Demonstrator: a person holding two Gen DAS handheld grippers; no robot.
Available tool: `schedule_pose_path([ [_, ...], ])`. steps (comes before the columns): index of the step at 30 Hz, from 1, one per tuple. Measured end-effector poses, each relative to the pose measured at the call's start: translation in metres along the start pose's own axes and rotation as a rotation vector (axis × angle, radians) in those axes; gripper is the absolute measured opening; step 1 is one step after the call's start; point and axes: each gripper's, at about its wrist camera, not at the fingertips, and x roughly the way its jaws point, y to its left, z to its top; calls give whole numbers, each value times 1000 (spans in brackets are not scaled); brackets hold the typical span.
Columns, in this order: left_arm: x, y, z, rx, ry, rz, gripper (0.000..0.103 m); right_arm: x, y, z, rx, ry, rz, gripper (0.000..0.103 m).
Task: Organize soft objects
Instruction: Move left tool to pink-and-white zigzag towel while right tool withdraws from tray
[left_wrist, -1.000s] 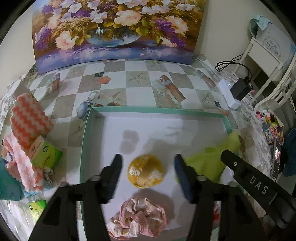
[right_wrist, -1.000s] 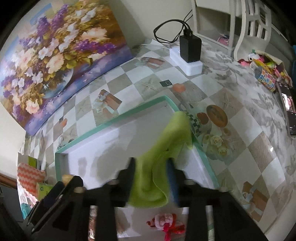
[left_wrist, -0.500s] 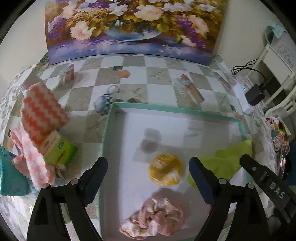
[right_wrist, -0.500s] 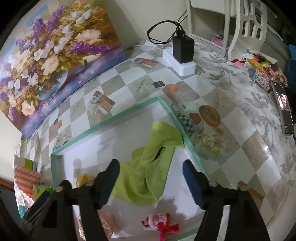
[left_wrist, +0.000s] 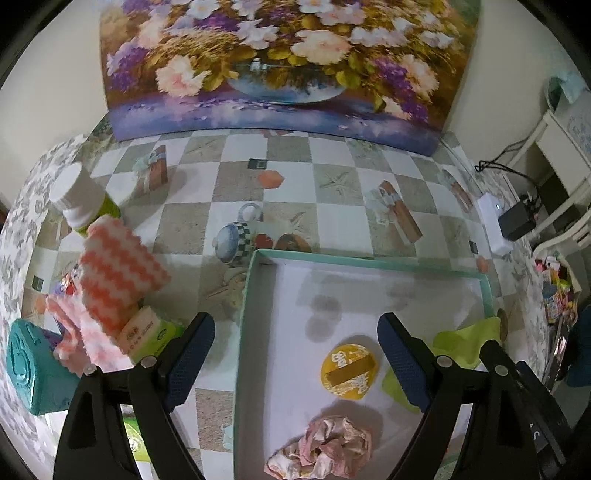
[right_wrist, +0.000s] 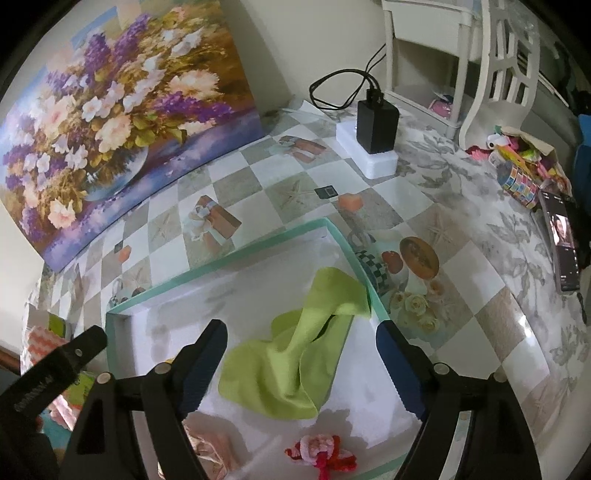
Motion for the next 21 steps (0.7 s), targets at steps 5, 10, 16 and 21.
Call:
schedule_pose_path([
  [5, 0, 22, -2, -52, 23, 4, 90, -4, 12, -2, -38, -20, -1, 86],
  [10, -17, 48, -2, -88, 10, 27, 90, -4, 34, -11, -103, -9, 28, 86],
  [16, -32, 81, -3, -130, 19, 65, 90, -3, 55, -24, -172, 19, 66, 86],
  [21, -41, 122, -4, -235, 30, 63, 90, -5, 64, -31, -204, 30, 88, 86],
])
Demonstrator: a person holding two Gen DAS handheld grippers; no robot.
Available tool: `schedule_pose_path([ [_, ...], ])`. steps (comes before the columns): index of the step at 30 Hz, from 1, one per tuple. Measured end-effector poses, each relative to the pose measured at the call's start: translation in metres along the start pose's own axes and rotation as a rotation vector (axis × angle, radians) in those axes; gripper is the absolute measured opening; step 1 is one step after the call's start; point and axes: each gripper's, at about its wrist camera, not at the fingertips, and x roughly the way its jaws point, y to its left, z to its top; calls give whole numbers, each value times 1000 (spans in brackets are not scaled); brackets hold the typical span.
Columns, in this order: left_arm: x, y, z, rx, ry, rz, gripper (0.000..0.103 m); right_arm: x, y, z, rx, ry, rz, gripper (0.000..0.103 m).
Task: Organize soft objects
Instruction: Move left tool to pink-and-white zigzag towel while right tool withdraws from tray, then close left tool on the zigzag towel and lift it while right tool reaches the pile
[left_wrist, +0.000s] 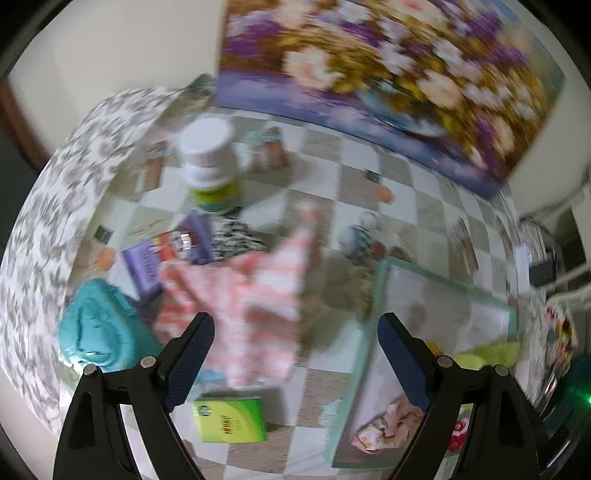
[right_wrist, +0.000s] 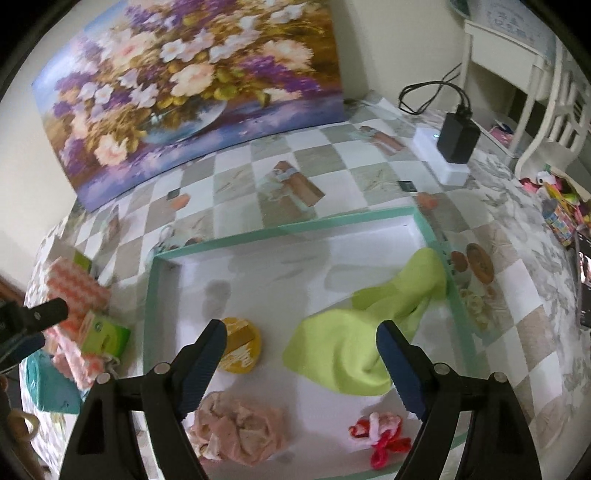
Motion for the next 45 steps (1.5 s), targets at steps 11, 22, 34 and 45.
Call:
schedule_pose_path([
  [11, -21, 78, 11, -183, -49, -18, 90, -9, 24, -3, -41, 0, 43, 86],
  [22, -13, 98, 17, -233, -23, -66, 90, -15, 85, 3, -111, 16, 129, 86],
  [34, 5, 72, 25, -154, 25, -91, 90, 9, 137, 16, -148, 63, 156, 86],
  [45, 25, 51, 27, -103, 62, -71, 90, 20, 132, 35, -135, 94, 56, 86],
])
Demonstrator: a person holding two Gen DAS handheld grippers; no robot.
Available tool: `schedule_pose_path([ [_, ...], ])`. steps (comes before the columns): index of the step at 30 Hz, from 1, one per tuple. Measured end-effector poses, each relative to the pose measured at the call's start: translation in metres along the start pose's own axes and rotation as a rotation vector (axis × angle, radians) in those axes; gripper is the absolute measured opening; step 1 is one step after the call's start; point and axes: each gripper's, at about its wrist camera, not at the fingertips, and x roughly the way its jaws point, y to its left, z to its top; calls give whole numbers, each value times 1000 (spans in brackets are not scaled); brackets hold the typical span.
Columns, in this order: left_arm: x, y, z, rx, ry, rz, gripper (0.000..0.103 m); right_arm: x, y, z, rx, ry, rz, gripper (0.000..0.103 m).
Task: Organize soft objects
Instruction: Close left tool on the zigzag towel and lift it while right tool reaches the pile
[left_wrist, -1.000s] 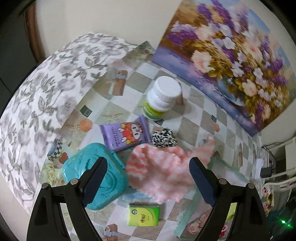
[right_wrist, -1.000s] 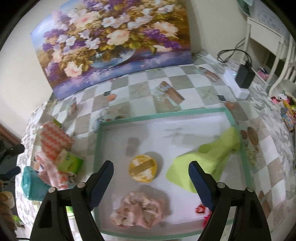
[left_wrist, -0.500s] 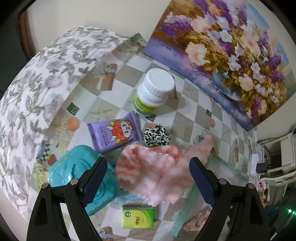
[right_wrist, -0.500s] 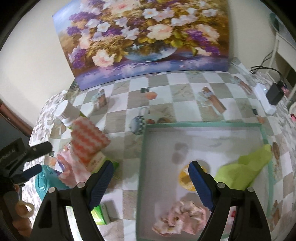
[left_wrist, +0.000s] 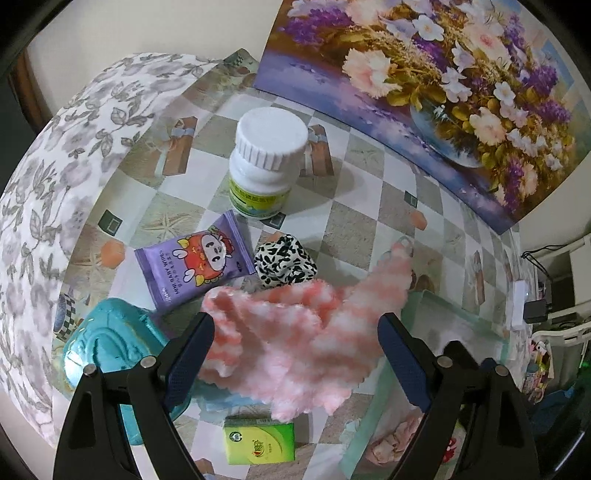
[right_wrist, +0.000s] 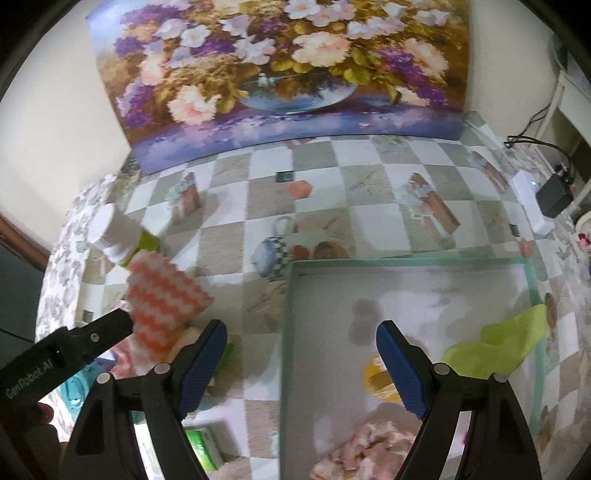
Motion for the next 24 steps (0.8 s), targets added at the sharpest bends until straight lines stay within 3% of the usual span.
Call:
schedule_pose_path([
  [11, 23, -13, -2, 46, 8, 40, 90, 3, -19, 2, 44, 23, -15, 86],
  [13, 24, -14, -2, 50, 4, 40, 86, 4, -19, 2, 40, 28, -12, 86],
  [15, 26, -15, -3, 59, 2, 45, 69, 5, -18, 1, 39, 29, -10, 86],
  [19, 29, -14, -4, 56, 14, 47, 47, 6, -19, 0, 41, 34, -6, 86],
  [20, 29, -13, -4, 52, 14, 44, 37, 6, -19, 0, 42, 35, -6, 86],
  [24, 24, -13, -4, 49, -1, 35, 22, 8, -19, 0, 44, 40, -4, 86],
])
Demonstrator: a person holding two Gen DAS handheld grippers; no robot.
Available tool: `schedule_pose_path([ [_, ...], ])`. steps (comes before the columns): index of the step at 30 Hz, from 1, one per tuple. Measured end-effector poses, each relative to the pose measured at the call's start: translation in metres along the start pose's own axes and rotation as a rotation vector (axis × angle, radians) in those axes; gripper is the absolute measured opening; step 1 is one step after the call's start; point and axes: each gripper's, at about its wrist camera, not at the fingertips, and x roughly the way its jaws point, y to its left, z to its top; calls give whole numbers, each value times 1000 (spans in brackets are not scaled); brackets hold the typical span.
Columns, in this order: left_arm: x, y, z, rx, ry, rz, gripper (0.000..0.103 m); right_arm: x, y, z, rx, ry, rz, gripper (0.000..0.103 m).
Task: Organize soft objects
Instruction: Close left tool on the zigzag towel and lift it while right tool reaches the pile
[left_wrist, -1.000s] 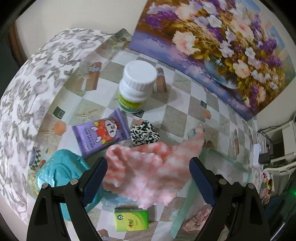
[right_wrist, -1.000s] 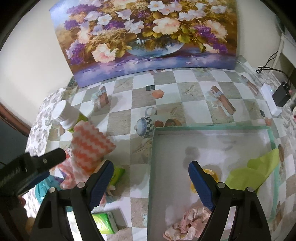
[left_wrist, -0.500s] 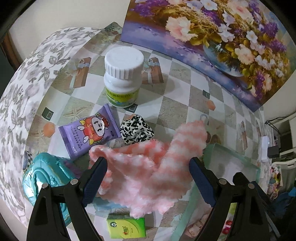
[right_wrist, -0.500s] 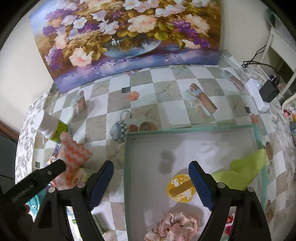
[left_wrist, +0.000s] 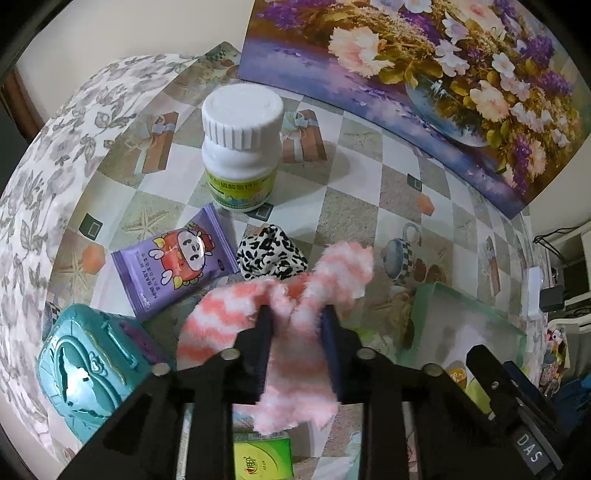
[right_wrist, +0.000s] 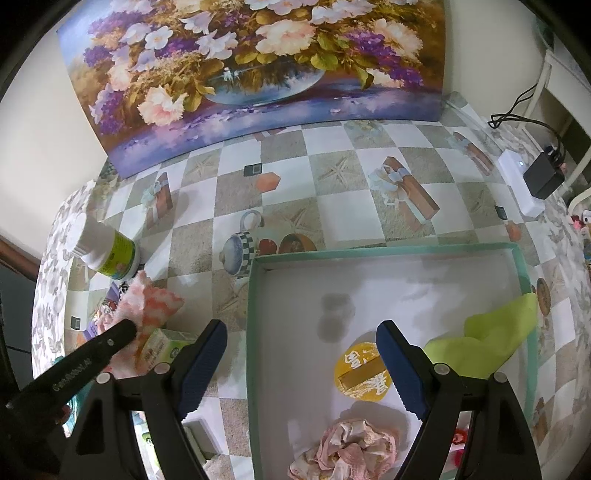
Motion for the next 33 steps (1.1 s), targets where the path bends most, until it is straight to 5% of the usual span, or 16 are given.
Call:
schedule_pose_path([
  [9, -7, 7, -1, -35, -4, -26, 14, 2, 13, -3, -44, -10, 71, 86],
  [25, -21, 40, 0, -141, -26, 13, 13, 17, 83, -29, -290, -26, 224, 86],
  [33, -22, 54, 0, -181, -21, 11, 13, 27, 101, -37, -363, -32, 229, 86],
])
